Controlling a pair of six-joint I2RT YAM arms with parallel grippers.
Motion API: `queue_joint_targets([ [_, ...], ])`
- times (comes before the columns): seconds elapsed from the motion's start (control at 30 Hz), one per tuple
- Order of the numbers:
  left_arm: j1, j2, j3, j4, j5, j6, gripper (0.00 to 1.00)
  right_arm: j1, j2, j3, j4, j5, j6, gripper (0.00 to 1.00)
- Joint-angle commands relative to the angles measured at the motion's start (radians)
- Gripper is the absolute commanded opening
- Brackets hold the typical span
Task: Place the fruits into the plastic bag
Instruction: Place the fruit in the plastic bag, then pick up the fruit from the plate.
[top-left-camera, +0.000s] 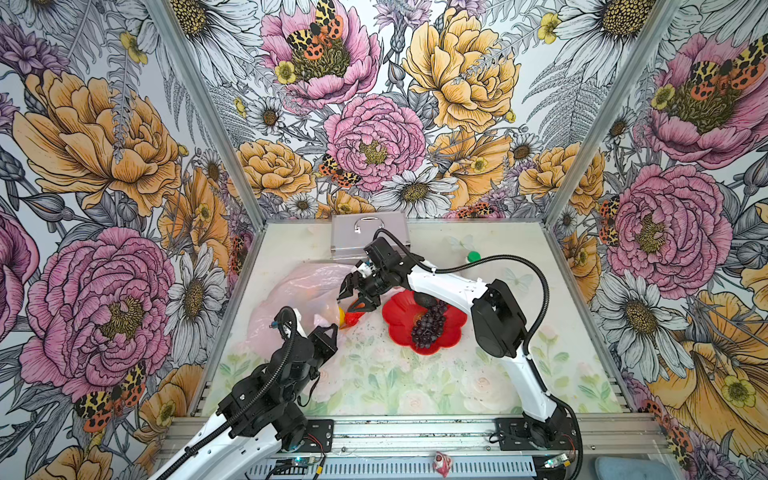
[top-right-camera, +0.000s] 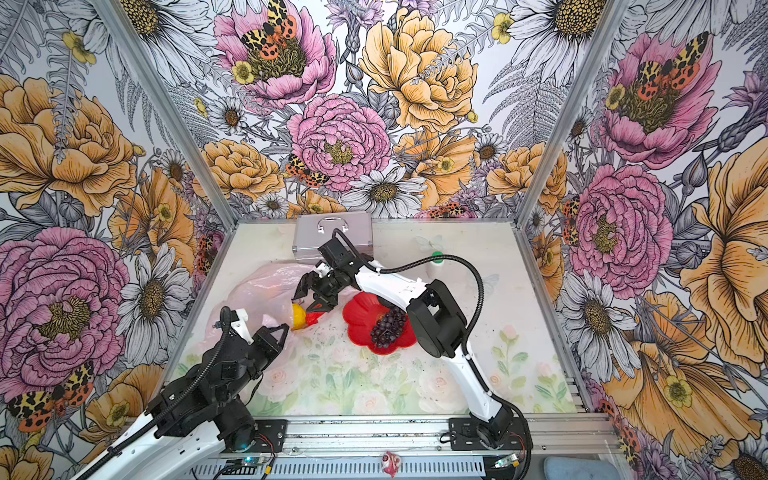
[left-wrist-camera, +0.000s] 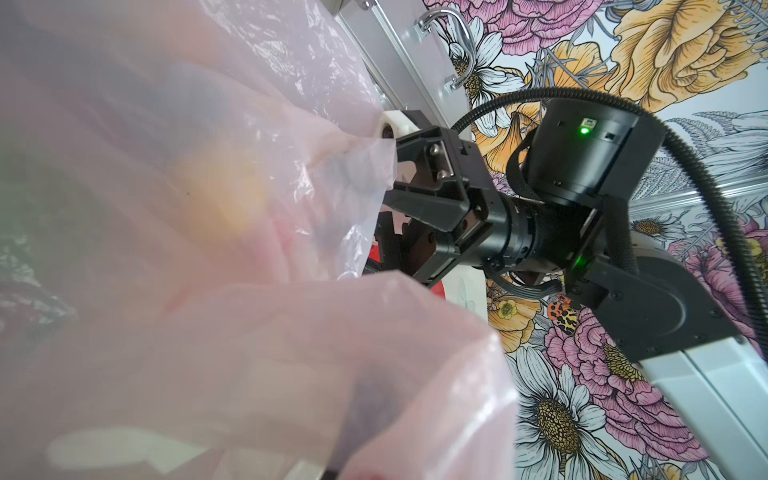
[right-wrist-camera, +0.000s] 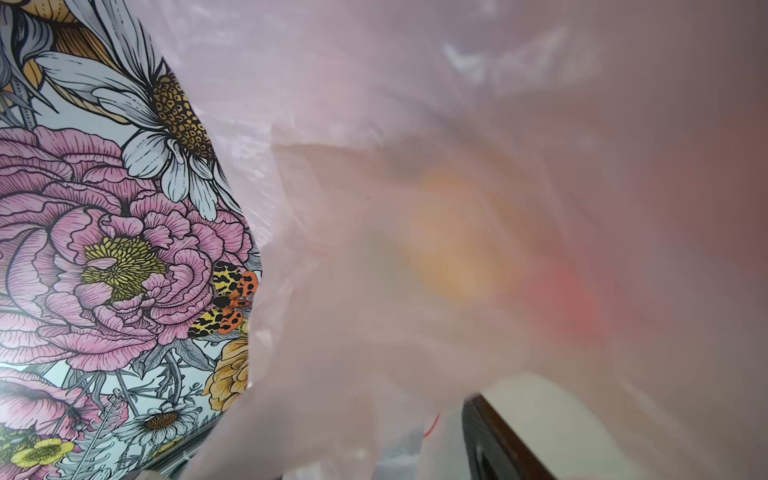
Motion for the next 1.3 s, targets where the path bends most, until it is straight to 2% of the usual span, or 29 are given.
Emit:
queue_joint_targets([
  [0.0, 0.005, -0.008, -0.014, 0.029, -0.007, 0.0, 0.0, -0.017, -0.029, 0.005, 0.013, -0.016, -0.024, 0.67],
  [0.43, 0.007, -0.004, -0.02, 0.023, 0.022, 0.002, 0.0, -0.065, -0.2, -0.124, 0.01, 0.0, -0.106, 0.66],
  [0.73, 0.009, -0.013, -0.032, 0.023, 0.013, -0.002, 0.0, -0.154, -0.416, -0.27, -0.039, 0.058, -0.302, 0.66],
  [0.83, 0.016, -0.021, -0.03, 0.018, 0.014, 0.007, 0.0, -0.197, -0.473, -0.313, -0.134, 0.124, -0.409, 0.66],
  [1.0, 0.027, -0.035, -0.035, 0.013, 0.039, 0.008, 0.0, -0.272, -0.518, -0.328, -0.413, 0.376, -0.605, 0.66],
  [1.1, 0.026, -0.047, -0.046, 0.012, 0.048, -0.001, 0.0, -0.283, -0.495, -0.307, -0.533, 0.53, -0.712, 0.67],
  [1.27, 0.027, -0.055, -0.055, 0.012, 0.047, -0.007, 0.0, -0.28, -0.43, -0.286, -0.617, 0.655, -0.809, 0.68],
])
